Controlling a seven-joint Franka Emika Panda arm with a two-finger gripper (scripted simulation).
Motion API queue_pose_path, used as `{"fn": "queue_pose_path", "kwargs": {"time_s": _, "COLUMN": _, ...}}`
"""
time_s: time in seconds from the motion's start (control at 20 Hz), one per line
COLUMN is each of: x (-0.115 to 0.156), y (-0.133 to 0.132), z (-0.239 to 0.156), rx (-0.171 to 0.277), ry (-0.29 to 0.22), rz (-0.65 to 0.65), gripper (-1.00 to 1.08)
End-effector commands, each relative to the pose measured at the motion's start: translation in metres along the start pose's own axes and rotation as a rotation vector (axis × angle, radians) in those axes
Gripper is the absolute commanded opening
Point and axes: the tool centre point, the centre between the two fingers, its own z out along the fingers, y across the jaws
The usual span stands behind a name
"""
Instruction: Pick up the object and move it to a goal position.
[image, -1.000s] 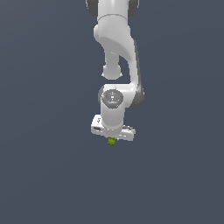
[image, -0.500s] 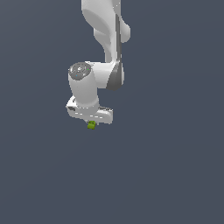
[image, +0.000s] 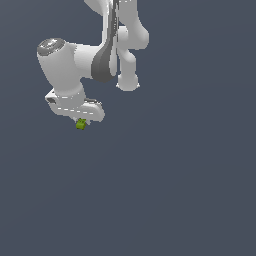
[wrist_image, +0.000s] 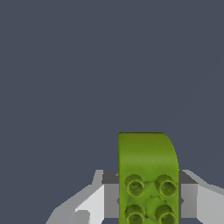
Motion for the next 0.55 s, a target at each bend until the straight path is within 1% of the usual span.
{"fn": "queue_pose_path", "kwargs": {"time_s": 0.0, "x": -0.006, "y": 0.021, "z": -0.014, "rx": 0.000, "ry": 0.000, "rz": -0.001, "gripper": -1.00}}
{"fn": "queue_pose_path", "kwargs": {"time_s": 0.25, "x": -0.012, "y": 0.050, "z": -0.032, "rx": 0.000, "ry": 0.000, "rz": -0.002, "gripper": -1.00}}
{"fn": "queue_pose_path", "kwargs": {"time_s": 0.5, "x": -0.014, "y": 0.060, "z": -0.038, "rx": -0.001, "ry": 0.000, "rz": -0.002, "gripper": -1.00}}
